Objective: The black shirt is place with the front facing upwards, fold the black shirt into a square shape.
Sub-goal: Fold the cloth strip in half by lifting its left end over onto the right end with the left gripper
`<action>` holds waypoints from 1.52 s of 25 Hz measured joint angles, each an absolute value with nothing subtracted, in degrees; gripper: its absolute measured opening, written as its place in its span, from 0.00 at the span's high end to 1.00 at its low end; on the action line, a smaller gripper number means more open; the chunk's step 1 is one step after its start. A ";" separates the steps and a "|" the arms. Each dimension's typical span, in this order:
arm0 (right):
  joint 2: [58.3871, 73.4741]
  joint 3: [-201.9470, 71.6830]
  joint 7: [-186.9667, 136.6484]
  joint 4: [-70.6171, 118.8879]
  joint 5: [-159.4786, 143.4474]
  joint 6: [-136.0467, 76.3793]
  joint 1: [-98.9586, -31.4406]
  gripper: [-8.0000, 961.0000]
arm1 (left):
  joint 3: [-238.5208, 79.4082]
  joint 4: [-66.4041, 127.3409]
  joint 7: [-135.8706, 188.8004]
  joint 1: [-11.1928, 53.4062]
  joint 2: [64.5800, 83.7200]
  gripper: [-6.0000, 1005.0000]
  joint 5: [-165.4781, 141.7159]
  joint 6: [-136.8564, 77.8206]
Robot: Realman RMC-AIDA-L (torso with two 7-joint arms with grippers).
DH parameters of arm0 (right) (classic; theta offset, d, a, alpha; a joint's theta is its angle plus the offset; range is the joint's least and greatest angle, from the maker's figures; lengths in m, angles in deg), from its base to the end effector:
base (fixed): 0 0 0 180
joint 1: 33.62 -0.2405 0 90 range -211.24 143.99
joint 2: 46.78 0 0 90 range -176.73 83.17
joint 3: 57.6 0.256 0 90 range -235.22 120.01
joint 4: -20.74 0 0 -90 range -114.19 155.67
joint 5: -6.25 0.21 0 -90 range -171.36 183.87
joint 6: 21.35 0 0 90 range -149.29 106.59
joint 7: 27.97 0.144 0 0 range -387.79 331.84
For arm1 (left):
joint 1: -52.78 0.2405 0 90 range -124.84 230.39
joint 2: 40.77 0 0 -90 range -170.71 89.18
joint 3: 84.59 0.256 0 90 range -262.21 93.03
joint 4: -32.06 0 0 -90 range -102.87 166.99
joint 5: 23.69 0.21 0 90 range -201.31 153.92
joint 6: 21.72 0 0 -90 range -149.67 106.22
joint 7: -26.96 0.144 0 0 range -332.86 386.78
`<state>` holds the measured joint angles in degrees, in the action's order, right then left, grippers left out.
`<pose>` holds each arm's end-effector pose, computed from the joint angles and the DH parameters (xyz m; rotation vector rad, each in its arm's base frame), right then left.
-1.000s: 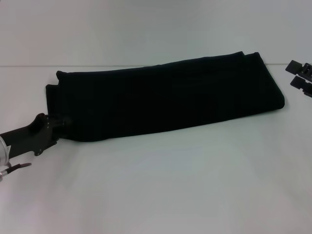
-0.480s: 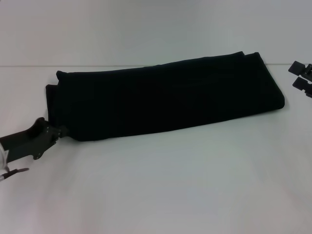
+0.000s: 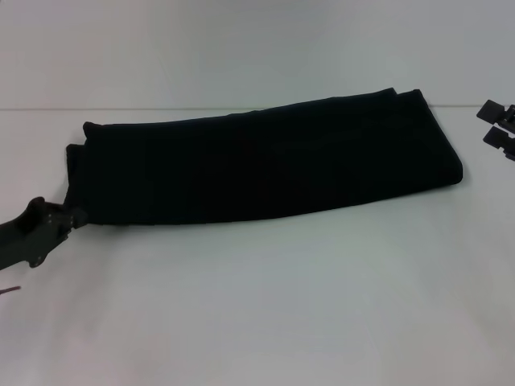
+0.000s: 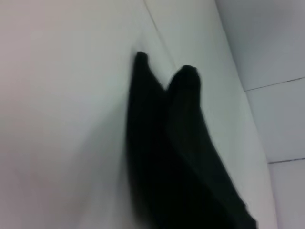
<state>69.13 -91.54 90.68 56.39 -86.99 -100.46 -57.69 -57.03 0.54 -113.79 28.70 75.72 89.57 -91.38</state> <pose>0.3068 0.3459 0.0698 -1.8925 1.5585 1.2575 -0.3605 0.3274 0.0354 -1.4855 -2.1158 -0.9982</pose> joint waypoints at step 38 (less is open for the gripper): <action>69.23 -90.38 90.59 56.24 -87.00 -100.55 -57.61 0.12 | -57.19 4.53 -116.98 29.18 74.20 0.66 91.88 -87.22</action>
<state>69.23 -90.38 90.59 56.24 -87.00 -100.55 -57.61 -57.19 4.53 -116.98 29.18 74.20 91.88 -87.22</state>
